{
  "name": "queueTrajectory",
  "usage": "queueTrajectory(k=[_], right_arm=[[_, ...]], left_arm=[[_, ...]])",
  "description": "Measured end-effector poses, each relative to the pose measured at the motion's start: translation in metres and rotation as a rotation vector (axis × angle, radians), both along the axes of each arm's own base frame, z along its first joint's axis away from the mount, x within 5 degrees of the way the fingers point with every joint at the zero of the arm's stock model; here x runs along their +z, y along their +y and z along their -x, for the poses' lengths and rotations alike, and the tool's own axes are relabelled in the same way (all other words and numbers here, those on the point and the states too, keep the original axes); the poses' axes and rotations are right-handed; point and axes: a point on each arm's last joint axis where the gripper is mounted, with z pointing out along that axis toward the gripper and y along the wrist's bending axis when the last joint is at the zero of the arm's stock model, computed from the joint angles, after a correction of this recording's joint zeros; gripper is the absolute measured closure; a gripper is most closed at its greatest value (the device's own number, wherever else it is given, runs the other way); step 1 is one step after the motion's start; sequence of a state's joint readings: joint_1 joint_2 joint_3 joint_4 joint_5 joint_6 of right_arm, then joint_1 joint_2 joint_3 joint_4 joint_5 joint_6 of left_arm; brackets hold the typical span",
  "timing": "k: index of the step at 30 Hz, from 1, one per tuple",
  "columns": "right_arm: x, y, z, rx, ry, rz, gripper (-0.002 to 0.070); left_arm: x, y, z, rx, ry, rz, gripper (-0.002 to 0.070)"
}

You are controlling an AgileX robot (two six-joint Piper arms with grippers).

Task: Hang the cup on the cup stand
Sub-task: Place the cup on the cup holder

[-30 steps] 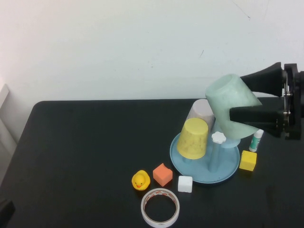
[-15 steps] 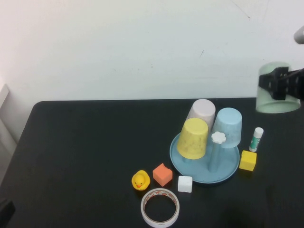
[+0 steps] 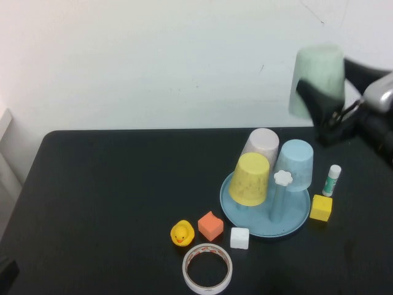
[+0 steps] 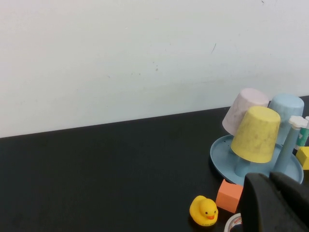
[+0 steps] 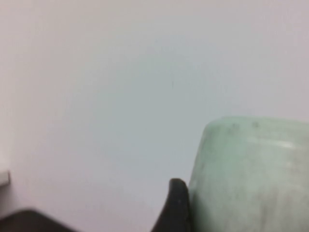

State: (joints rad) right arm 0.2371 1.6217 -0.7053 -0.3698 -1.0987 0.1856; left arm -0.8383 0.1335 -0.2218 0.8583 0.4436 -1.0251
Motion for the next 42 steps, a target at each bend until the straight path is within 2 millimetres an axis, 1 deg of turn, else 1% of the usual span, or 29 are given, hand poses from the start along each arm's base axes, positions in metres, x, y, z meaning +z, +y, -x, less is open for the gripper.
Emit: queueTrajectory(k=[5,9,14,19,25,30,39,42], right_arm=[[-0.040,0.003,-0.009,0.008,0.082,0.061,0.0072],[-0.062,0.005,-0.014,0.011,0.143,0.075,0.0072],[-0.082,0.005,-0.017,0.012,0.199,0.089,0.0072],[-0.091,0.007,-0.017,0.028,0.218,0.102,0.0073],[-0.101,0.011,-0.015,0.078,0.215,0.170,0.0073],[-0.108,0.011,-0.015,0.078,0.219,0.196,0.0073],[-0.119,0.015,-0.027,0.090,0.221,0.210,0.0073],[-0.125,0.017,-0.027,0.097,0.235,0.214,0.0073]], left_arm=[[0.000,0.000,0.000,0.000,0.001,0.001,0.0676],[0.000,0.000,0.000,-0.001,0.003,0.002,0.0676],[0.000,0.000,0.000,-0.001,0.003,0.002,0.0676],[0.000,0.000,0.000,0.001,0.004,0.002,0.0676],[0.000,0.000,0.000,0.001,0.004,0.002,0.0676],[0.000,0.000,0.000,0.001,0.004,0.002,0.0676],[0.000,0.000,0.000,0.001,0.004,0.002,0.0676],[0.000,0.000,0.000,0.001,0.004,0.002,0.0676]])
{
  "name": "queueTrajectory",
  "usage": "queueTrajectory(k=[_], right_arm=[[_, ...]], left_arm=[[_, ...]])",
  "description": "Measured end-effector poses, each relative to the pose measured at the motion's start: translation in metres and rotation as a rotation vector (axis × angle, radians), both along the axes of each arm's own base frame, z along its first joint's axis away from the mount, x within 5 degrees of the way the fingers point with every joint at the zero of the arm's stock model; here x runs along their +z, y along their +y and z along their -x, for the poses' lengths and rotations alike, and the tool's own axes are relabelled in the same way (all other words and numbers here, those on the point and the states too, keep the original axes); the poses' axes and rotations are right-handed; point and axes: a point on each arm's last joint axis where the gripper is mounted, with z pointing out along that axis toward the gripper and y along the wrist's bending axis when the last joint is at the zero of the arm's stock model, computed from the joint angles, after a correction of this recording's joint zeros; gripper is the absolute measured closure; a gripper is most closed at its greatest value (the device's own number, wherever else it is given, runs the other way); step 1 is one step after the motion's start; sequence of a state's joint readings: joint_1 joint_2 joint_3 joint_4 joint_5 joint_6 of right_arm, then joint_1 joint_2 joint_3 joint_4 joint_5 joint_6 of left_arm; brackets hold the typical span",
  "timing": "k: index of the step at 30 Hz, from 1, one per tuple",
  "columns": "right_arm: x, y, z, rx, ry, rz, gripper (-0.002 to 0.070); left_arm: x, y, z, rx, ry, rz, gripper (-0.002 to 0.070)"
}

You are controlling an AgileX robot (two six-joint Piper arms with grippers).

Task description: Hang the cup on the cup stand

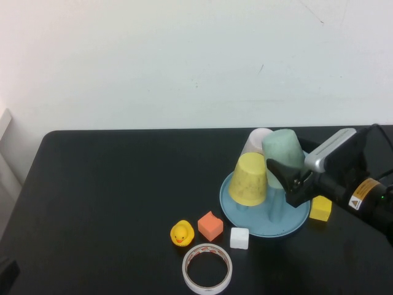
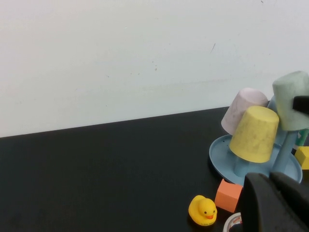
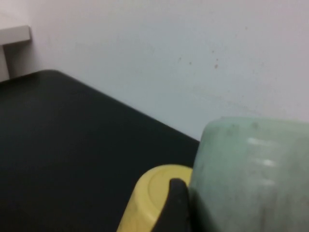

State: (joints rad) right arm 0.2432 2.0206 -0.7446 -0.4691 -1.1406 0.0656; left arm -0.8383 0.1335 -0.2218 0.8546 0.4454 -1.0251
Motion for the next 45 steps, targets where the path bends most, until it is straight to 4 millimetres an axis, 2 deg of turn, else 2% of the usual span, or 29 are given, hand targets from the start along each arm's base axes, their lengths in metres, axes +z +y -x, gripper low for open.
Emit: queueTrajectory(k=[11,15,22,25,27,29,33,35,39,45], right_arm=[[-0.012,0.001,-0.001,-0.009,0.065,-0.041,0.0073],[-0.013,0.001,-0.001,-0.015,0.092,-0.068,0.0006],[-0.013,0.001,-0.001,-0.017,0.097,-0.075,-0.0014],[-0.014,-0.001,0.006,-0.010,0.113,-0.069,-0.0013],[-0.010,-0.003,0.016,-0.011,0.121,-0.065,0.0024],[0.003,-0.007,0.031,-0.014,0.103,-0.059,0.0136],[0.041,-0.021,0.066,-0.068,0.024,-0.084,0.0501],[0.059,-0.027,0.085,-0.079,-0.020,-0.103,0.0596],[0.091,-0.034,0.127,-0.035,-0.148,-0.121,0.0659],[0.130,-0.036,0.179,0.098,-0.345,-0.133,0.0675]], left_arm=[[0.000,0.000,0.000,0.000,0.000,0.000,0.0676],[0.000,0.000,0.000,0.000,0.000,0.000,0.0676],[0.000,0.000,0.000,0.000,0.000,0.000,0.0676],[0.000,0.000,0.000,0.000,0.000,0.000,0.0676],[0.000,0.000,0.000,0.000,0.000,0.000,0.0676],[0.000,0.000,0.000,0.000,0.000,0.000,0.0676],[0.000,0.000,0.000,0.000,0.000,0.000,0.0676],[0.000,0.000,0.000,0.000,0.000,0.000,0.0676],[0.000,0.000,0.000,0.000,0.000,0.000,0.0676],[0.000,0.000,0.000,0.000,0.000,0.000,0.0676]])
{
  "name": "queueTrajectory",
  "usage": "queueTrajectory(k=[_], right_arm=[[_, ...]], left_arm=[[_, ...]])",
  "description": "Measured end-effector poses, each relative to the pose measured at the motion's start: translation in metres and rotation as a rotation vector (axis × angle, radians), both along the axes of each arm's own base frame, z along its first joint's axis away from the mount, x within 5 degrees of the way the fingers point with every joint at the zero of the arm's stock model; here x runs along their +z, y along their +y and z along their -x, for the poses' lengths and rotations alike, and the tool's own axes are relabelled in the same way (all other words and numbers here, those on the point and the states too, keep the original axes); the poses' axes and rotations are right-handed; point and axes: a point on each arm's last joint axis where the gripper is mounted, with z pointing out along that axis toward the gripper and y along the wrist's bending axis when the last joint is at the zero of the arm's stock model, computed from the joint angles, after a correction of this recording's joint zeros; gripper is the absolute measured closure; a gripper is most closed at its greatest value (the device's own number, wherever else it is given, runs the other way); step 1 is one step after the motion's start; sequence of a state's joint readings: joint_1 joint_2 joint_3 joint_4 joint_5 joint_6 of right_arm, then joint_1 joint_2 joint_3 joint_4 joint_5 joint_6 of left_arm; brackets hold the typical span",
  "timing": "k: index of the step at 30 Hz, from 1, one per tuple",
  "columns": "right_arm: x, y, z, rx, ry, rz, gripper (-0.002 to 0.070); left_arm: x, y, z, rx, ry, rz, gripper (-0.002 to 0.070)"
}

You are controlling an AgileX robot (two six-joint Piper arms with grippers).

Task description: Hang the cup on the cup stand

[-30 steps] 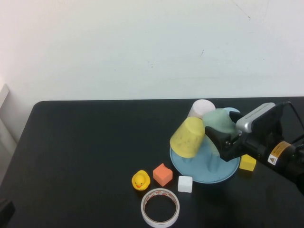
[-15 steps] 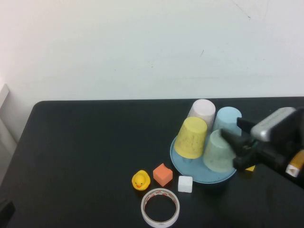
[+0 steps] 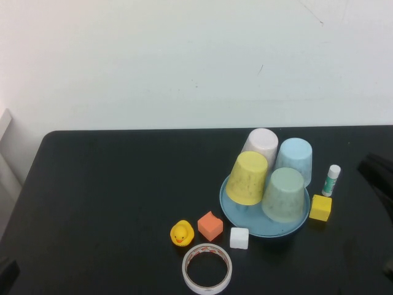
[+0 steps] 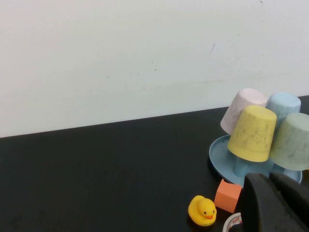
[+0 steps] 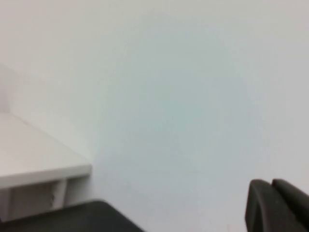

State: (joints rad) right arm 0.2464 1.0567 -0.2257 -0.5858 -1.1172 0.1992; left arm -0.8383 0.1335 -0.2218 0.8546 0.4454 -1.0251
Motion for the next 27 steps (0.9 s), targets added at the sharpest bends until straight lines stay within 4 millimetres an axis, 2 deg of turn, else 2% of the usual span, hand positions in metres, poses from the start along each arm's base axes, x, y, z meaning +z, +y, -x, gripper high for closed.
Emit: queueTrajectory(k=[4,9,13,23,27], right_arm=[[0.018,-0.004,0.027,0.014,-0.091,0.041,0.0676],[0.027,-0.017,0.052,-0.080,-0.123,0.126,0.0676],[0.026,-0.031,0.066,-0.207,-0.050,0.155,0.0677],[0.020,-0.060,0.084,-0.452,0.051,0.123,0.0678],[0.007,-0.065,0.088,-0.491,0.105,0.084,0.0678]], left_arm=[[0.000,0.000,0.000,0.000,0.000,0.000,0.0676],[0.000,0.000,0.000,0.000,0.000,0.000,0.0676],[0.000,0.000,0.000,0.000,0.000,0.000,0.0676],[0.000,0.000,0.000,0.000,0.000,0.000,0.0676],[0.000,0.000,0.000,0.000,0.000,0.000,0.0676]])
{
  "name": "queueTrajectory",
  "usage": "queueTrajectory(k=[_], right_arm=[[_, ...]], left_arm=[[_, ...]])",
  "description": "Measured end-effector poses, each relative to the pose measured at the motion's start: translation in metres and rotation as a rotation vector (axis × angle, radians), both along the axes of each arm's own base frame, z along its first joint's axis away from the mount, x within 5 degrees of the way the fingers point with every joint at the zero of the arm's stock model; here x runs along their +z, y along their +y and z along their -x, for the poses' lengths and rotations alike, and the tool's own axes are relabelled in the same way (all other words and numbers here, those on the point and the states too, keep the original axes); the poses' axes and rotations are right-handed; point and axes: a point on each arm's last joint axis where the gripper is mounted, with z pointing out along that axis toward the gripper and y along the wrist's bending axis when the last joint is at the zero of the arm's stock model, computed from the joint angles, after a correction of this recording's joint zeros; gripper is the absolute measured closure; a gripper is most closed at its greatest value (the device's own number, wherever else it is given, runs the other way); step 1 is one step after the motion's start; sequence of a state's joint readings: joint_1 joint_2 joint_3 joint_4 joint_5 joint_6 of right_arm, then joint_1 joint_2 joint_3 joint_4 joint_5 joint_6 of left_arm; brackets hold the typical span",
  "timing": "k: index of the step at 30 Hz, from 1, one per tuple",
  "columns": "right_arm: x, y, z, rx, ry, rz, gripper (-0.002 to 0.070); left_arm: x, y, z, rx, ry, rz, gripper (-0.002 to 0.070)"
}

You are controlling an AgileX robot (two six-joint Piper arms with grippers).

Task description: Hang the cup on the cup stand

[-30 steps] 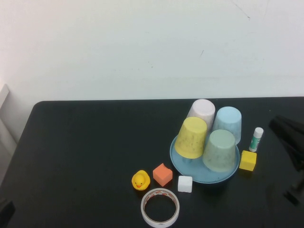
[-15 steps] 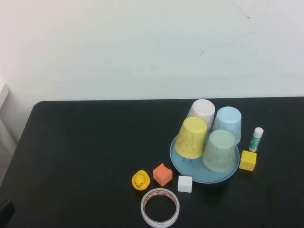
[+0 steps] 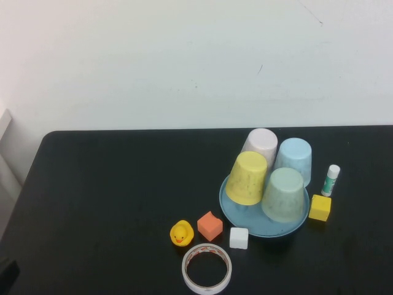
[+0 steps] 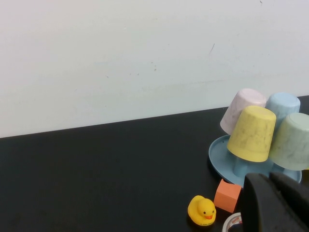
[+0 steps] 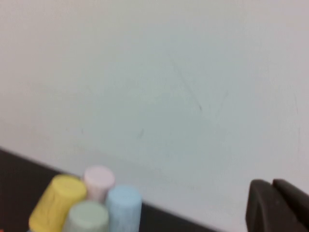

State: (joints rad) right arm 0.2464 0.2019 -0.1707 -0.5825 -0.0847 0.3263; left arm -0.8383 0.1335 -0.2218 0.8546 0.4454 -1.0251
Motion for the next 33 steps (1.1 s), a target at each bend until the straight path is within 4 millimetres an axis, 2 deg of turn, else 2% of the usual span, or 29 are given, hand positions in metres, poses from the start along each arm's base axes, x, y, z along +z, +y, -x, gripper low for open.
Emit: queueTrajectory(k=[3,7,11,16,20,26,33], right_arm=[[-0.017,-0.002,0.001,-0.024,0.085,0.023,0.0678],[-0.031,-0.005,0.006,-0.056,0.080,0.078,0.0678],[-0.045,-0.014,0.013,-0.186,0.084,0.033,0.0678],[-0.070,-0.023,0.013,-0.347,0.186,-0.001,0.0678],[-0.076,-0.026,0.013,-0.384,0.226,-0.051,0.0678],[-0.088,-0.027,0.017,-0.398,0.387,-0.125,0.0678],[-0.089,-0.027,0.017,-0.400,0.402,-0.132,0.0678]], left_arm=[[0.000,0.000,0.000,0.000,0.000,0.000,0.0676],[0.000,0.000,0.000,0.000,0.000,0.000,0.0676],[0.000,0.000,0.000,0.000,-0.001,-0.001,0.0676],[0.000,0.000,0.000,0.001,-0.002,-0.002,0.0676],[0.000,0.000,0.000,0.001,-0.002,-0.002,0.0676],[0.000,0.000,0.000,0.001,-0.002,-0.002,0.0676],[0.000,0.000,0.000,0.001,-0.002,-0.002,0.0676]])
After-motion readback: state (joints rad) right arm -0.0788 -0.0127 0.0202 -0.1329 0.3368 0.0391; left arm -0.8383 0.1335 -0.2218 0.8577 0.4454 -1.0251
